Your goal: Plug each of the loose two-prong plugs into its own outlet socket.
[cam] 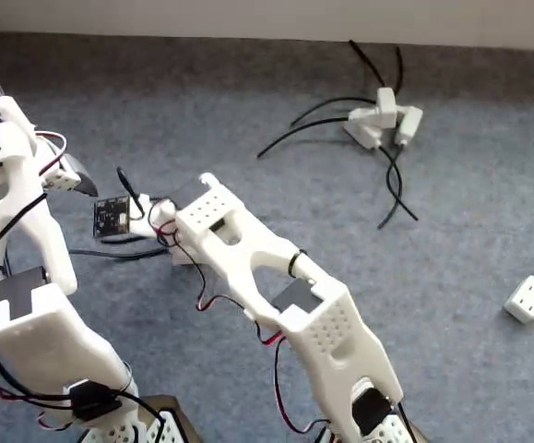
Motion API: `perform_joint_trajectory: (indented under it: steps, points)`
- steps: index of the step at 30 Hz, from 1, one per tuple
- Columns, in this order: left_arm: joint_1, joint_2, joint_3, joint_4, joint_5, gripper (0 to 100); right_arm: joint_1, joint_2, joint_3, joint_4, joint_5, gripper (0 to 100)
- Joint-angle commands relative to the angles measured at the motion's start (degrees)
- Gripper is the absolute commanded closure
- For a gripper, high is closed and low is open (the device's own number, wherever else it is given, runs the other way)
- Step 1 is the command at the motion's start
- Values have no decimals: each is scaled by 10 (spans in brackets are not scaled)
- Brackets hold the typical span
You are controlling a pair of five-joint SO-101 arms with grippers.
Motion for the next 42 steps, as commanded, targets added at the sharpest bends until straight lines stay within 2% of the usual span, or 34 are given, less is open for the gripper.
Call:
perform_joint_trajectory:
  steps: [1, 9, 16, 22, 28, 33, 42]
  points:
    - [12, -4, -2, -7, 4, 722, 64, 0, -102, 45, -7, 872]
    - [12, -4, -2, -5, 4, 722, 91, -1, -234, 195, -67, 872]
    - [17, -4, 16, -9, 4, 722, 115, -1, -428, 355, -69, 874]
    - [24, -4, 17, -8, 4, 722, 231, -2, -601, 369, -90, 874]
    - [25, -4, 17, -8, 4, 723, 348, 1, -643, 366, -89, 874]
    - [25, -4, 17, -6, 33, 723, 422, 25, -622, 253, -89, 874]
    - [24, -4, 51, -31, 66, 723, 461, 207, -591, -108, -88, 874]
